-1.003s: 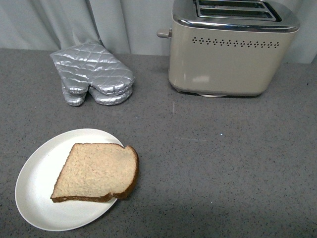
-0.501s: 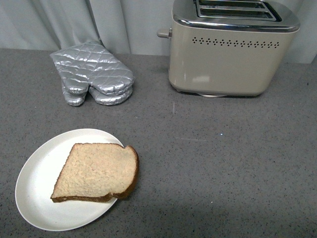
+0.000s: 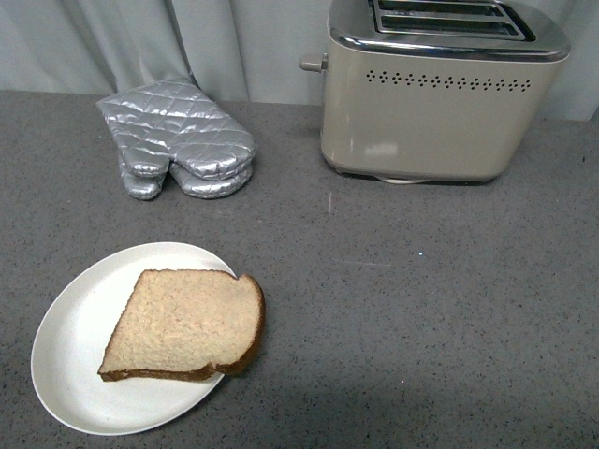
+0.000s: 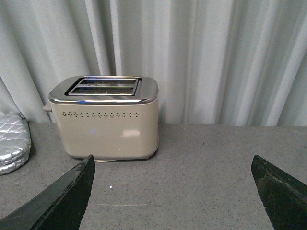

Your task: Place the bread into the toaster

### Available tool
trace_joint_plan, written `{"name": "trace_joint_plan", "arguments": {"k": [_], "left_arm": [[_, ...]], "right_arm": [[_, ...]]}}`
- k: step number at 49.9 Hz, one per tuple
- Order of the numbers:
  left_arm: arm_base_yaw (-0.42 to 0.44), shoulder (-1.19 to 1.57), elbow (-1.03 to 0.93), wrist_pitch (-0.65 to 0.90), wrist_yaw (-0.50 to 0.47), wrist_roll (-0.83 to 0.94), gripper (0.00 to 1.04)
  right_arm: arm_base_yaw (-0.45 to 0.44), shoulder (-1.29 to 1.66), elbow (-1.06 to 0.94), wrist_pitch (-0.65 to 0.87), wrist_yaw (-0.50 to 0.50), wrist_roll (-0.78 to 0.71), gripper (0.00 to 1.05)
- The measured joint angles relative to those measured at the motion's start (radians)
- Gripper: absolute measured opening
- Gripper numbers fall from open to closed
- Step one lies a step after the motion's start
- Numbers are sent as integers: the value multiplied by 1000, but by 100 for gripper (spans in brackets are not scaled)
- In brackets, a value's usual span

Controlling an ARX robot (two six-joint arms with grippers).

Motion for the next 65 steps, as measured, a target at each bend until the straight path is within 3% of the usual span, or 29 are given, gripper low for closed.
{"name": "trace_joint_plan", "arguments": {"k": [6,9,16,28,61,65], "left_arm": [[55,388,92,222,125,-11,98],[77,538,137,251,182,-11,98],[111,843,247,207,296,32,98],[146,1034,350,148,418,103,98],[179,1393,510,42,483,246,98],[177,1417,527,31,490,245,86]], "right_arm": [[0,0,0,0,0,0,95],[0,0,0,0,0,0,95],[0,0,0,0,-1,0,95],[0,0,0,0,-1,0,95],[0,0,0,0,-1,0,95],[0,0,0,0,-1,0,95]]}}
